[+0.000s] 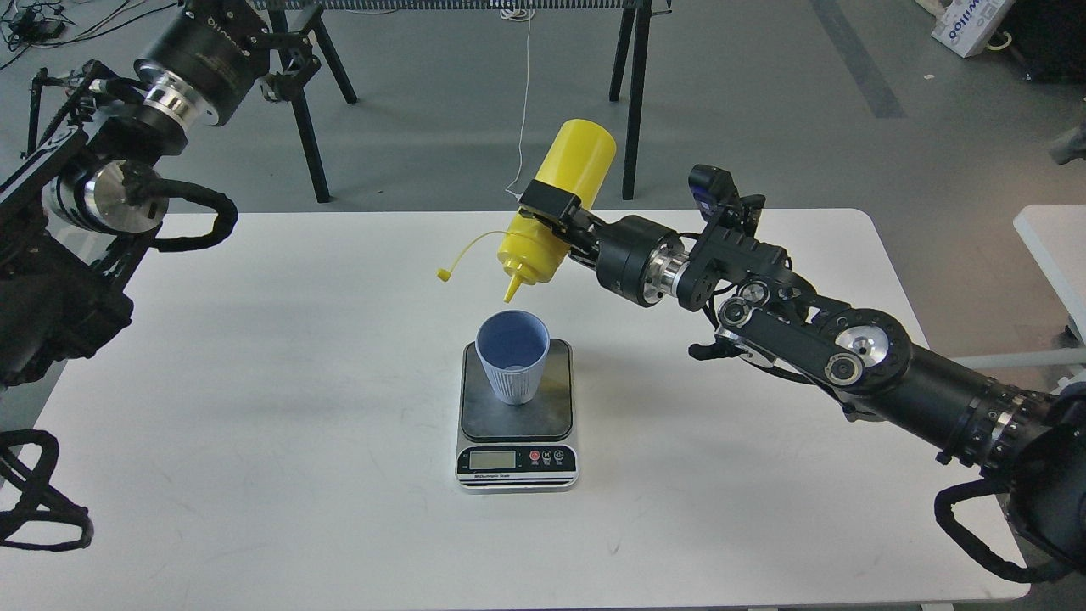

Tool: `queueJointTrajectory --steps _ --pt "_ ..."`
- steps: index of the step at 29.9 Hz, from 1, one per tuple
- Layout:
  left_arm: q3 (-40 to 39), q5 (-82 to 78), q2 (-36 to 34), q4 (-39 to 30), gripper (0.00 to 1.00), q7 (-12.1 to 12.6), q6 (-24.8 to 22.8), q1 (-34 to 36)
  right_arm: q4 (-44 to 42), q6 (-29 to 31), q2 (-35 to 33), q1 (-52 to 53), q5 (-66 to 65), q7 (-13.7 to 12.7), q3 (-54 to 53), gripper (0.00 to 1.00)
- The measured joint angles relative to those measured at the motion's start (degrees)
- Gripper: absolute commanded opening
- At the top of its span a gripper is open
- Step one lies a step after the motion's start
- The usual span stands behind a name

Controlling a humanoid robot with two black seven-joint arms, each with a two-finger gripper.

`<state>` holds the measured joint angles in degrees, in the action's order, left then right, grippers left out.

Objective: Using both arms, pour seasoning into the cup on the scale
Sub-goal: 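Tilt the bottle nozzle-down over the blue cup with the right gripper, then raise the bottle upright and pull it back from the cup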

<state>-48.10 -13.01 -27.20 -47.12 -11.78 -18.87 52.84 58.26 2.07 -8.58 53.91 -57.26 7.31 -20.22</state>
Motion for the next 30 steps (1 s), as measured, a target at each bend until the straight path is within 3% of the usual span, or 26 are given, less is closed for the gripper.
queueJointTrajectory --steps 4,20,30 --pt "-0.2 0.0 -0.1 -0.1 1.0 0.0 -0.1 0.0 -1.2 -3.5 1.7 2.6 -4.3 0.0 4.3 0.26" --pt "-0.3 0.1 -0.6 -0.1 1.0 0.0 -0.2 0.0 -3.5 -7.2 3.0 10.1 -19.1 0.0 15.8 0.26" --pt "-1.5 0.0 -0.5 -0.2 1.0 0.0 -0.2 -0.2 -6.7 -9.3 5.1 10.2 -22.2 0.0 17.2 0.26"
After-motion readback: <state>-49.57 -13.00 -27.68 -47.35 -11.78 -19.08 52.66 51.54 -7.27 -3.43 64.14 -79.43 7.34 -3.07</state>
